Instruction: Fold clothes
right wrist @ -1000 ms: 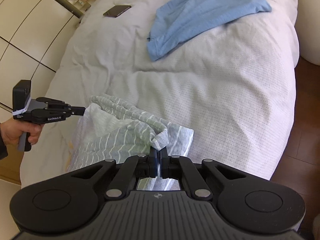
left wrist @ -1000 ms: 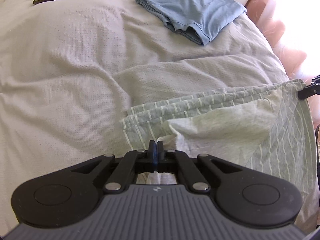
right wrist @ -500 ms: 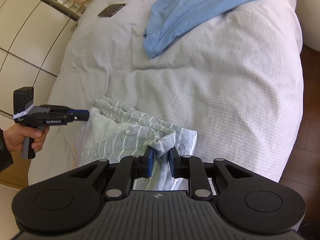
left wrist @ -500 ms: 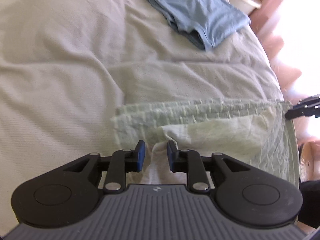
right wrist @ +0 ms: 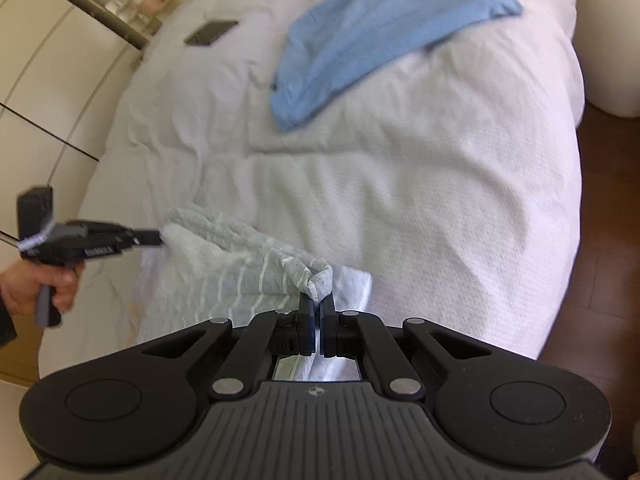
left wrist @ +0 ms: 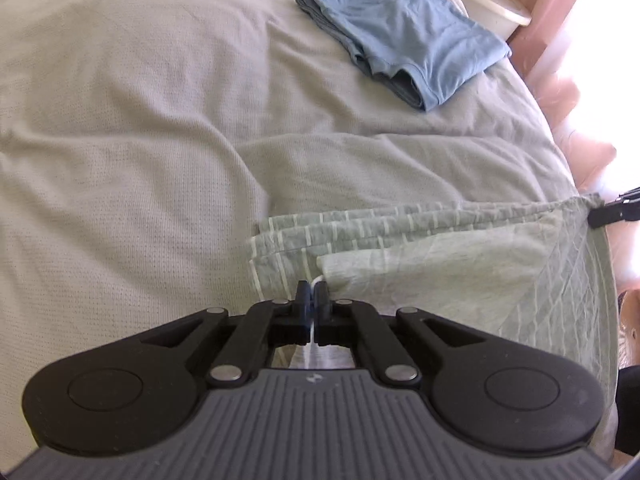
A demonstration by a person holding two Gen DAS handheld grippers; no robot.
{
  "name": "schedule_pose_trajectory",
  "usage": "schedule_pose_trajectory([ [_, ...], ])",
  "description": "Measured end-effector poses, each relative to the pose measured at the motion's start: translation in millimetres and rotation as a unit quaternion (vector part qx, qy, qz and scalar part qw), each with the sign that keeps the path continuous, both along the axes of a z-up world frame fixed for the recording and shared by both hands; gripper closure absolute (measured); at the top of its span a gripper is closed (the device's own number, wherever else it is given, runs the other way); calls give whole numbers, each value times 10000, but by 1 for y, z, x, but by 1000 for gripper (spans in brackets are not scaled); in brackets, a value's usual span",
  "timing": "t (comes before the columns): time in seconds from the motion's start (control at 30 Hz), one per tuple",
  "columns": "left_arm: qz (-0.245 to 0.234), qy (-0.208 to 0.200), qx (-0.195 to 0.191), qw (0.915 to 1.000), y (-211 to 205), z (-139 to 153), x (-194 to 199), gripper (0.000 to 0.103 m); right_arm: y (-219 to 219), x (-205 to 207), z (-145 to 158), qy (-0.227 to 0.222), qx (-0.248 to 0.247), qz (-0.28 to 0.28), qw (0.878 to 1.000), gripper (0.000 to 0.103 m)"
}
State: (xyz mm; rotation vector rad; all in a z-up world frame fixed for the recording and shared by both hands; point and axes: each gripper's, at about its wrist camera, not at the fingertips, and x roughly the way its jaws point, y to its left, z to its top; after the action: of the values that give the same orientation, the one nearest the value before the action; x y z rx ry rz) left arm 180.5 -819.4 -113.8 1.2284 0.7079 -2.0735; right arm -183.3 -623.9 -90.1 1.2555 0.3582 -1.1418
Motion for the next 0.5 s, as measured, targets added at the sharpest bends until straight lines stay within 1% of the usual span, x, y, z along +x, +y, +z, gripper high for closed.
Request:
schedule_pose_trajectory([
  [0.07, 170, 107, -124, 9997, 0, 6, 6, 103, -1, 2, 10, 42, -212, 75, 9997, 102],
  [0.1, 247, 111, -105, 9996, 0, 4, 8, 103, -1, 3, 11, 69, -239, 121, 9996, 102],
  [0.13, 268, 64, -51, 9996, 0, 0, 8, 103, -2, 3, 6, 124, -174, 160, 9996, 102],
  [0.2, 215, -82, 45, 9997, 2, -11, 4, 103, -3, -4, -14, 69, 155, 13, 9999, 103],
  [0.23, 197, -128, 66, 9997, 2, -14, 2, 103, -3, -8, -19, 0, 235, -80, 9997, 103],
  [0.33, 218, -170, 96, 9996, 1, -16, 1, 103, -4, -3, -15, 143, 158, 107, 9997, 102],
  [0.37, 257, -196, 92, 9994, 0, -16, 2, 103, -4, -3, -15, 123, 180, 122, 9997, 102],
  [0.5, 521, -310, 3, 9982, -4, -4, 12, 101, -2, -10, -13, 58, 263, -27, 9996, 93],
])
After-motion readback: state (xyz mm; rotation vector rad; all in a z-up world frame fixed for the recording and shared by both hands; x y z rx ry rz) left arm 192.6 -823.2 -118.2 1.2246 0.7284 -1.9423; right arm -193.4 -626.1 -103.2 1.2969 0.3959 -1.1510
